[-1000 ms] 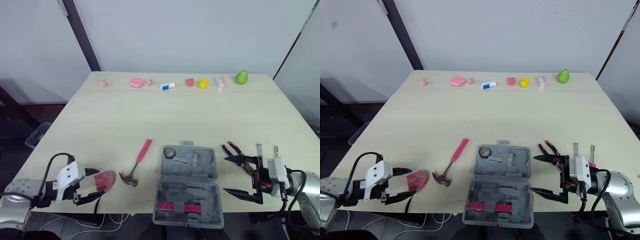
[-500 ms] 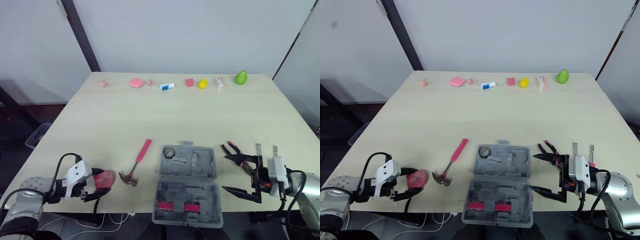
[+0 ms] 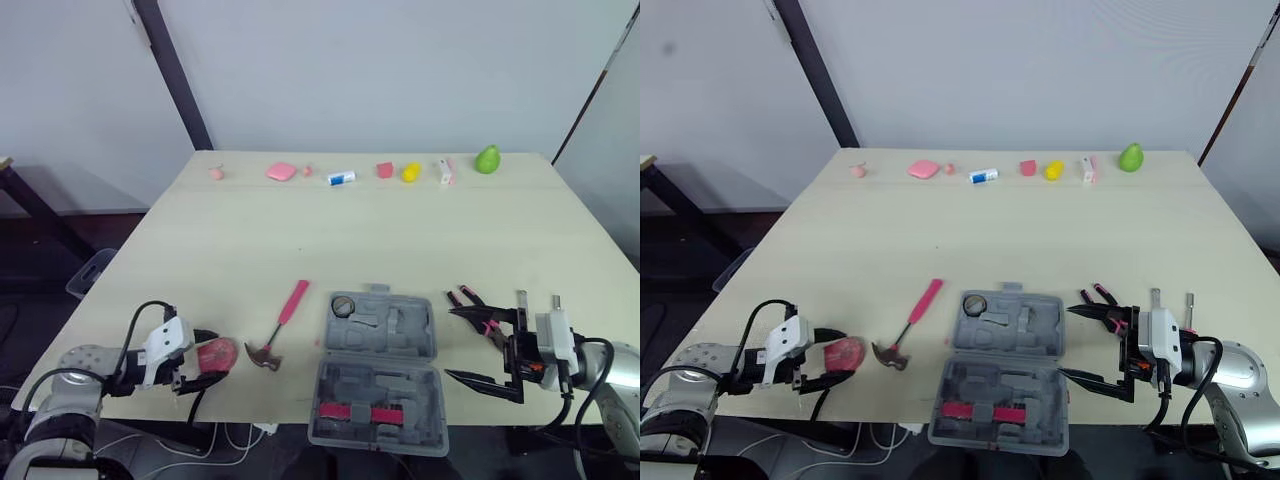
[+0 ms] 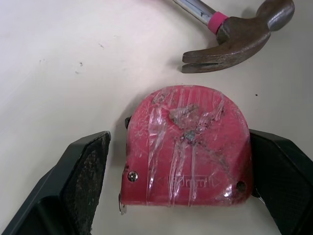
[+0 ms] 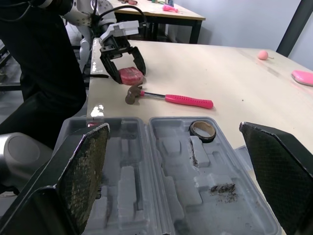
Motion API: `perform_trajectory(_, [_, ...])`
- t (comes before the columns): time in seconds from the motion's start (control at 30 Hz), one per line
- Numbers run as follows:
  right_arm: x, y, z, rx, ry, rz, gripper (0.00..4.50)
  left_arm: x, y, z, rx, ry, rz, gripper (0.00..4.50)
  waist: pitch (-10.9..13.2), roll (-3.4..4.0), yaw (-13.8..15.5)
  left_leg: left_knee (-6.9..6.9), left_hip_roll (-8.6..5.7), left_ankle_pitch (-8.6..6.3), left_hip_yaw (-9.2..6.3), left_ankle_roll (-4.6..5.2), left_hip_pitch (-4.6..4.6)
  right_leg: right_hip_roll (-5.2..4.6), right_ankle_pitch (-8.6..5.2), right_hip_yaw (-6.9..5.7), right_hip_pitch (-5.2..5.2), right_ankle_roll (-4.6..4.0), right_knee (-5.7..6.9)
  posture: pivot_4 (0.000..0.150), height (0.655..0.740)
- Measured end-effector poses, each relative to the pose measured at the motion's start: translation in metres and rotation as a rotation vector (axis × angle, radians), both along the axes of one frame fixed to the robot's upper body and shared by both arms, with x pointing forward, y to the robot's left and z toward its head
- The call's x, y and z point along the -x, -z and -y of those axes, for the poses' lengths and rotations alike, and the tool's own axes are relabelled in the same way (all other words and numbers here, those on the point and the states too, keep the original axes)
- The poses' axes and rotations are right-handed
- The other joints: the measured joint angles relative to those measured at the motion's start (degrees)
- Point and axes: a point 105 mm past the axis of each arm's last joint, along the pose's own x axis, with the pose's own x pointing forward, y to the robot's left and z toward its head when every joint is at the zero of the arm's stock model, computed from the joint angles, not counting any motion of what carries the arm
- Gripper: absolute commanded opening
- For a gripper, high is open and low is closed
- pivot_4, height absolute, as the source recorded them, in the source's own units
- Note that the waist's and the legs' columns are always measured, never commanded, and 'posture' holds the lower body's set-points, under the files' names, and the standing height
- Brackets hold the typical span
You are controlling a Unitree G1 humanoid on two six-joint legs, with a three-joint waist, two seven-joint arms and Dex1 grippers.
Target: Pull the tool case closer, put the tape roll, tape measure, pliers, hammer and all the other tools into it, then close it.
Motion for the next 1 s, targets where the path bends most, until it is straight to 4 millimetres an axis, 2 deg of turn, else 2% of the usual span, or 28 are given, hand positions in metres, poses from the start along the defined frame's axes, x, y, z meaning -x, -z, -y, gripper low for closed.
perform_trajectory(0.17, [0.0,0.0,0.0,0.001,0.002,0.0,4.5,-0.001,0.001,0.002,-0.003,-0.001,-0.025,4.43,-0.1,0.17,-0.01,-0.01,-0.03,0.0,0.04,0.0,0.03,0.13,-0.01,0.14,0.0,0.0,0.0,0.15,0.74])
perform_trajectory(0.27, [0.0,0.0,0.0,0.002,0.002,0.001,4.5,0.002,0.003,0.003,0.0,0.006,-0.049,3.18,-0.15,0.25,0.02,-0.02,-0.01,0.0,0.05,0.0,0.04,0.15,-0.01,0.18,0.0,0.0,-0.01,0.15,0.74])
perform_trajectory(0.3, [0.0,0.0,0.0,0.002,0.001,0.001,4.5,0.002,0.003,0.004,-0.001,0.008,-0.054,3.04,-0.16,0.27,0.0,-0.02,0.01,0.0,0.06,0.0,0.05,0.17,-0.01,0.2,-0.01,0.0,0.0,0.15,0.74])
perform_trajectory(0.73, [0.0,0.0,0.0,0.003,0.004,0.002,4.5,0.002,-0.002,0.004,0.01,0.003,-0.071,3.04,-0.09,0.15,-0.03,-0.03,0.09,0.0,0.13,0.0,-0.01,0.23,-0.02,0.26,-0.09,-0.01,-0.03,0.15,0.74])
perform_trajectory(0.87, [0.001,-0.001,0.0,-0.006,-0.006,-0.001,4.5,0.01,-0.018,0.005,-0.008,0.104,-0.099,3.04,0.34,-0.61,-0.14,-0.03,0.16,-0.01,0.11,-0.01,-0.16,0.29,-0.01,0.25,-0.24,-0.05,-0.04,0.15,0.74])
perform_trajectory(1.0, [0.002,-0.003,-0.001,-0.022,-0.029,-0.011,4.5,0.002,-0.055,0.012,-0.034,0.203,-0.062,3.04,0.59,-0.93,0.02,-0.04,0.22,-0.01,0.07,-0.01,-0.26,0.22,-0.01,0.23,-0.26,-0.05,-0.12,0.15,0.74])
